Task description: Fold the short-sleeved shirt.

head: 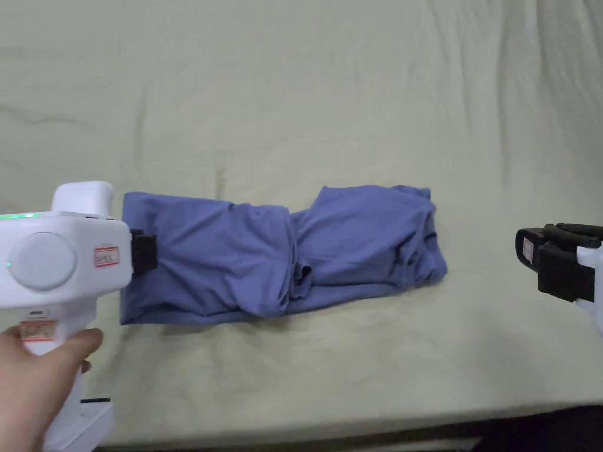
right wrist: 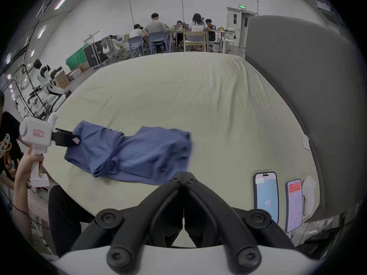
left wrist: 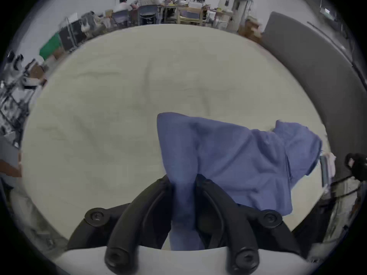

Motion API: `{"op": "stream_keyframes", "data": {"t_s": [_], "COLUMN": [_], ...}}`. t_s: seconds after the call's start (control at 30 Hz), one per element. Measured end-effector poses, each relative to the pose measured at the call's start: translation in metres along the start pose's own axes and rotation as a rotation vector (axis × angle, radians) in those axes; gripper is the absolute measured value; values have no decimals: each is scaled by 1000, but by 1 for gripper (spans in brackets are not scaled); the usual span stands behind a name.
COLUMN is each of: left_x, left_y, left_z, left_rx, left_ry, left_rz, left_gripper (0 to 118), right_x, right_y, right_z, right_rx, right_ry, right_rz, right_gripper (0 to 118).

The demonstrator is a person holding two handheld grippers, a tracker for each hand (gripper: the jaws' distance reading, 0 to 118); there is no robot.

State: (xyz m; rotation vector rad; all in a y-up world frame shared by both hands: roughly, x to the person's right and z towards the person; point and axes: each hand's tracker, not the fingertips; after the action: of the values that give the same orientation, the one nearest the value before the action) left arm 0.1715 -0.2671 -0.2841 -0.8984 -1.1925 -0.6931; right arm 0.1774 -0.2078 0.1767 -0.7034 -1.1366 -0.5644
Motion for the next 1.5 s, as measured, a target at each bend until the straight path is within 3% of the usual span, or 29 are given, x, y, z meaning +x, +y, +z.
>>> {"op": "stream_keyframes", "data": {"t_s": [0.17, 0.23, 0.4, 0.63, 0.8, 0.83, 0.87, 0.9, 0.97, 1.1, 1.17, 1.23, 1.3, 1.43, 1.5], "left_x": [-42, -40, 35, 184, 235, 236, 232, 225, 212, 168, 158, 165, 180, 232, 257], "left_y": [6, 9, 26, 41, 39, 41, 43, 44, 46, 49, 44, 44, 40, 27, 19], "left_z": [27, 39, 50, -4, -34, -46, -55, -60, -43, 25, 43, 32, 1, -61, -85], "left_rx": [0, 10, 40, -49, -124, -151, -197, -244, -207, -1, 91, 75, 7, -154, -191], "left_ry": [111, 34, -122, -274, -390, -404, -451, -538, -531, -464, -345, -237, -223, -431, -374], "left_rz": [124, 166, 72, -159, -157, -135, -85, -10, 29, -52, -121, -240, -212, -237, -303], "left_gripper": [19, 19, 19, 19, 20, 35, 66, 86, 86, 86, 79, 4, 0, 0, 0], "right_x": [-5, -6, -2, 25, 47, 49, 50, 52, 53, 54, 51, 48, 43, 40, 40], "right_y": [6, 7, 6, -8, -19, -21, -22, -23, -24, -22, -20, -19, -19, -22, -23], "right_z": [-4, -7, -13, -17, -20, -20, -19, -18, -16, -19, -21, -23, -23, -21, -21], "right_rx": [27, 31, 35, 17, 3, 0, -2, -5, -3, 1, 4, 2, -1, -20, -38], "right_ry": [40, 59, 89, 67, 50, 44, 43, 43, 41, 45, 46, 53, 55, 46, 34], "right_rz": [-11, -16, -31, -88, -148, -152, -154, -155, -153, -159, -156, -152, -145, -130, -126], "right_gripper": [2, 2, 2, 2, 2, 2, 2, 2, 2, 2, 2, 2, 2, 2, 2]}}
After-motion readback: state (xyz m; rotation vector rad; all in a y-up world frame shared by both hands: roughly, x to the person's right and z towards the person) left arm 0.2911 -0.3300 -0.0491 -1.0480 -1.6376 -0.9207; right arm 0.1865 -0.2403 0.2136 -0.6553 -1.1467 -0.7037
